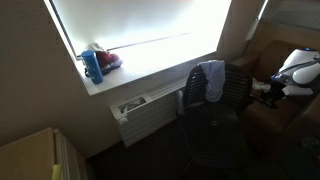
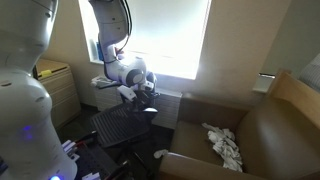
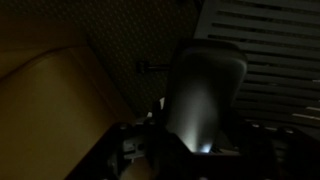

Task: Rotate the black chair

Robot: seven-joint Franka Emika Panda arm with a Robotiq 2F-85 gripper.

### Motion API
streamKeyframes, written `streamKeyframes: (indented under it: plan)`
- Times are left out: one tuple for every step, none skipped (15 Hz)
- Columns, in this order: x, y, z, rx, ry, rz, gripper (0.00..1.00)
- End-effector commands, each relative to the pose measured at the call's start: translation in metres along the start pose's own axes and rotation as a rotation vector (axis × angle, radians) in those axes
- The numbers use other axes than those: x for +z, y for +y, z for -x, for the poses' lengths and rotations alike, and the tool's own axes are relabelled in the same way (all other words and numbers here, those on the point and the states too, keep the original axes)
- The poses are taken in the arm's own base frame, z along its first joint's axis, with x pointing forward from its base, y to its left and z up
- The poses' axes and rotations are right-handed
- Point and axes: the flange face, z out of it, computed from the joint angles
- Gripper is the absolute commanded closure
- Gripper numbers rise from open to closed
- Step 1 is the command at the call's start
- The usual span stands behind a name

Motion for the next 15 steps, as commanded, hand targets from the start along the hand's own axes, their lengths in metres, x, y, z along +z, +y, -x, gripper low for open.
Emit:
streamKeyframes:
  plan:
    - [-0.037, 0.048, 0.001, -0.138, -0.086, 0.068, 0.65]
    - [-0.033, 0.055, 0.001, -0.157, -0.110, 0.095, 0.65]
    - [-0.031, 0.058, 0.003, -0.165, -0.112, 0.147, 0.65]
    - [-0.026, 0.056, 0.005, -0.174, -0.084, 0.198, 0.65]
    - [-0.020, 0.051, 0.007, -0.183, -0.045, 0.234, 0.65]
    - [-0.015, 0.041, 0.012, -0.180, 0.021, 0.248, 0.65]
    - [-0.012, 0.034, 0.015, -0.158, 0.076, 0.248, 0.65]
    - [-0.005, 0.029, 0.018, -0.127, 0.125, 0.237, 0.65]
    - [-0.002, 0.026, 0.022, -0.102, 0.176, 0.231, 0.65]
    - [0.003, 0.024, 0.022, -0.081, 0.229, 0.227, 0.65]
    - [0.005, 0.023, 0.019, -0.069, 0.280, 0.230, 0.65]
    - [0.009, 0.023, 0.013, -0.072, 0.326, 0.241, 0.65]
    - [0.011, 0.020, 0.010, -0.075, 0.369, 0.249, 0.65]
    - [0.014, 0.014, 0.005, -0.084, 0.414, 0.262, 0.65]
    - [0.016, 0.007, 0.002, -0.094, 0.458, 0.271, 0.65]
